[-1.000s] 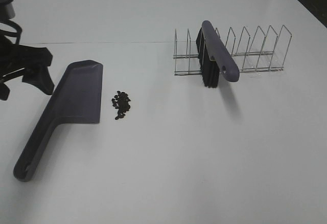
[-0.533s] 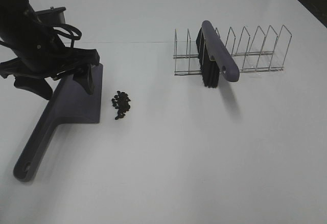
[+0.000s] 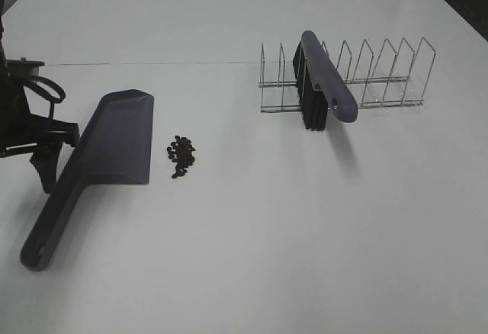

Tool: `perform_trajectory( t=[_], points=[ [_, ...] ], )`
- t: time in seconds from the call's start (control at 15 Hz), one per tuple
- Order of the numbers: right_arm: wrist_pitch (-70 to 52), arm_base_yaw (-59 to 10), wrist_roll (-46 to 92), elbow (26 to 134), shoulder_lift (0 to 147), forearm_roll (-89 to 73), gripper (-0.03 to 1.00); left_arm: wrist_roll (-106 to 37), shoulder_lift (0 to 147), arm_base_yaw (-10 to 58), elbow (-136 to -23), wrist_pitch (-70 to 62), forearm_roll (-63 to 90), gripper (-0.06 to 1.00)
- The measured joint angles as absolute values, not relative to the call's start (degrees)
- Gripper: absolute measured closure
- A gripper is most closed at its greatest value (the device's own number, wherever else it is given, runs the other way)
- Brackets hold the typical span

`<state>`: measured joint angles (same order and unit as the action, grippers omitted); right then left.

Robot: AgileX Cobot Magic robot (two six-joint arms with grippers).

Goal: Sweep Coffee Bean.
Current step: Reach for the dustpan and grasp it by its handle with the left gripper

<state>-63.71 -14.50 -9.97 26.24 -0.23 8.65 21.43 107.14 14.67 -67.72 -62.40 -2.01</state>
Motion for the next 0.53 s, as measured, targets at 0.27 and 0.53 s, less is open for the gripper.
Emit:
perform_trajectory(
  t=[0.27,0.53],
  points=[
    [-63.71,-14.5,-9.97,26.24,-0.23,8.71,0.2,20.05,107.43,16.33,-59.7,-46.29,2.12,0.2],
    [-63.71,-14.5,-9.97,26.24,-0.23,8.71,0.2,19.65,110.35,16.33,-61.54,-44.81,0.97,0.2]
  ],
)
